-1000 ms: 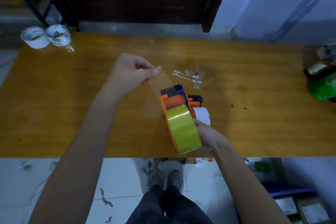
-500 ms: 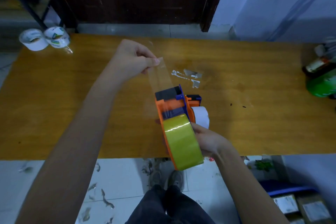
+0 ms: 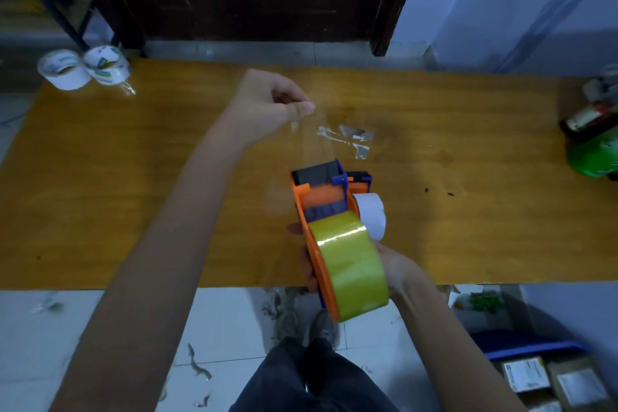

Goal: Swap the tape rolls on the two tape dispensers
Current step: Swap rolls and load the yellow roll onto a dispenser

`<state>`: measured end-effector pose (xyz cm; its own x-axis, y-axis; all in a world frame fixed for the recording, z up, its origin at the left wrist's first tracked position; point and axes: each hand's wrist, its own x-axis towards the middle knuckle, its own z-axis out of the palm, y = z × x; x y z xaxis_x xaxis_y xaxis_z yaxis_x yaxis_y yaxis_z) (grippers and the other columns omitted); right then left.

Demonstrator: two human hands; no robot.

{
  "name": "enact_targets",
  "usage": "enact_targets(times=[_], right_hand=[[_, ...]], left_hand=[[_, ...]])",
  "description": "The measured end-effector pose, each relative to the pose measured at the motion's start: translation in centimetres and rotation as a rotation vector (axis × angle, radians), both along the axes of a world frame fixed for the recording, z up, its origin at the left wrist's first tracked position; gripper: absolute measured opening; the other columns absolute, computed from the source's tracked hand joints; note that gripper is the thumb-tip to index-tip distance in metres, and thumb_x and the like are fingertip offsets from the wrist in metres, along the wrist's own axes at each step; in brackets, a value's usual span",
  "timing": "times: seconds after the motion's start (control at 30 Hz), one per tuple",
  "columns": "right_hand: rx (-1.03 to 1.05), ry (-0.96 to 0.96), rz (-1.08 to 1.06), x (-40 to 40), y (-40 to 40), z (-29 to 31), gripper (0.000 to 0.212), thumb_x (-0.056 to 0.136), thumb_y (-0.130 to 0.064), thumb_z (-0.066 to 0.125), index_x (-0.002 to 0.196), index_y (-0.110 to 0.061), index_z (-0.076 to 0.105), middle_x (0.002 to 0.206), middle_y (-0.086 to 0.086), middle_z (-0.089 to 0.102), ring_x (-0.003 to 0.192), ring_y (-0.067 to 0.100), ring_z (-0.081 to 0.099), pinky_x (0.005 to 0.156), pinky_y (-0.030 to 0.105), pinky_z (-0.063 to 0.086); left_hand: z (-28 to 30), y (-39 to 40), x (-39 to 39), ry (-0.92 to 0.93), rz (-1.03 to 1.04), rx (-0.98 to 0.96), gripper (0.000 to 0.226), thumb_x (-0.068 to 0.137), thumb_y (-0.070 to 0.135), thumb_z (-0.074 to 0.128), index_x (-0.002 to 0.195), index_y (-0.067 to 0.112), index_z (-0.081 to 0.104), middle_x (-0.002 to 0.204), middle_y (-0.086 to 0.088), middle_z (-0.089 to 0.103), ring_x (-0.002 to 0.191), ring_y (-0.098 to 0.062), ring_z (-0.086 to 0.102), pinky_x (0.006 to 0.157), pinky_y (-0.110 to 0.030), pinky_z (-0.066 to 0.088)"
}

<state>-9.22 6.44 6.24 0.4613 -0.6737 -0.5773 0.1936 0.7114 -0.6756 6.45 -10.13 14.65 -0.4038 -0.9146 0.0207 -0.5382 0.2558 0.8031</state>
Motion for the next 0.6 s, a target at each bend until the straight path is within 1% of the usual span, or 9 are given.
enact_targets(times=[0.03,0.13,0.23,0.27,0.33,0.4,0.47,0.53,0.6], right_hand=[[0.005,-0.009,-0.022,-0.1,0.1,0.1,0.047,0.089,0.005,0.044,0.071,-0.025,0.076,0.070,-0.003,0.073,0.058,0.003,0.068,0.055,0.019,0.055],[-0.030,-0.024,-0.027,-0.3,0.2,0.5,0.035,0.078,-0.003,0.051,0.081,-0.026,0.076,0.070,-0.007,0.075,0.066,0.005,0.070,0.058,0.021,0.057],[-0.039,0.002,0.011,0.0,0.0,0.6,0.026,0.076,-0.001,0.054,0.089,-0.019,0.067,0.066,-0.008,0.074,0.062,0.004,0.070,0.056,0.019,0.056],[-0.039,0.001,0.019,0.0,0.0,0.5,0.030,0.079,0.004,0.054,0.084,-0.022,0.070,0.062,-0.009,0.073,0.059,0.003,0.069,0.054,0.018,0.056],[-0.029,-0.008,0.008,0.0,-0.3,1.2,0.044,0.085,0.010,0.046,0.072,-0.023,0.071,0.052,-0.010,0.070,0.051,-0.001,0.066,0.049,0.014,0.053],[-0.054,0.070,0.005,0.0,-0.7,2.0,0.043,0.088,0.017,0.037,0.078,-0.021,0.055,0.044,-0.015,0.065,0.042,-0.005,0.062,0.041,0.010,0.048],[-0.069,0.137,-0.007,0.0,-1.0,2.5,0.039,0.090,0.016,0.036,0.078,-0.019,0.047,0.041,-0.018,0.063,0.039,-0.008,0.059,0.038,0.009,0.045],[-0.086,0.146,0.000,0.2,-1.3,2.8,0.038,0.091,0.015,0.036,0.079,-0.020,0.047,0.041,-0.018,0.063,0.039,-0.007,0.059,0.038,0.009,0.045],[-0.081,0.175,-0.007,0.2,-1.5,3.5,0.046,0.092,0.015,0.033,0.076,-0.024,0.053,0.035,-0.016,0.059,0.035,-0.007,0.056,0.037,0.008,0.044]], left_hand=[[-0.1,-0.2,0.5,0.005,0.012,0.017,0.008,0.081,0.017,0.069,0.089,0.018,0.070,0.071,0.010,0.062,0.062,0.005,0.057,0.057,-0.001,0.043],[-0.4,-0.3,1.4,0.032,0.039,0.056,0.006,0.081,0.014,0.070,0.083,0.019,0.069,0.068,0.008,0.063,0.055,0.013,0.056,0.055,0.000,0.042],[-0.3,-0.3,1.1,0.050,0.068,0.043,0.008,0.080,0.017,0.070,0.075,0.024,0.068,0.070,0.010,0.064,0.057,0.015,0.056,0.057,0.000,0.043],[-0.1,-0.5,1.0,0.043,0.077,0.034,0.007,0.080,0.019,0.070,0.076,0.024,0.069,0.070,0.011,0.064,0.058,0.015,0.056,0.057,0.000,0.043],[0.7,-1.2,1.2,0.033,0.092,0.030,0.003,0.080,0.022,0.070,0.077,0.024,0.070,0.069,0.012,0.065,0.060,0.014,0.058,0.057,-0.002,0.044],[1.3,-1.9,1.6,0.040,0.099,0.016,0.008,0.079,0.023,0.071,0.073,0.028,0.069,0.067,0.013,0.066,0.061,0.011,0.060,0.060,-0.007,0.045],[1.7,-2.2,1.7,0.042,0.099,0.006,0.013,0.079,0.024,0.070,0.069,0.031,0.067,0.070,0.012,0.067,0.064,0.009,0.062,0.064,-0.010,0.046],[1.7,-2.4,1.5,0.065,0.121,0.001,0.013,0.080,0.025,0.070,0.069,0.031,0.067,0.072,0.010,0.068,0.065,0.007,0.062,0.064,-0.011,0.048],[1.0,-2.5,1.1,0.081,0.147,0.041,0.010,0.081,0.022,0.069,0.072,0.026,0.068,0.069,0.008,0.065,0.058,0.004,0.060,0.057,-0.008,0.048]])
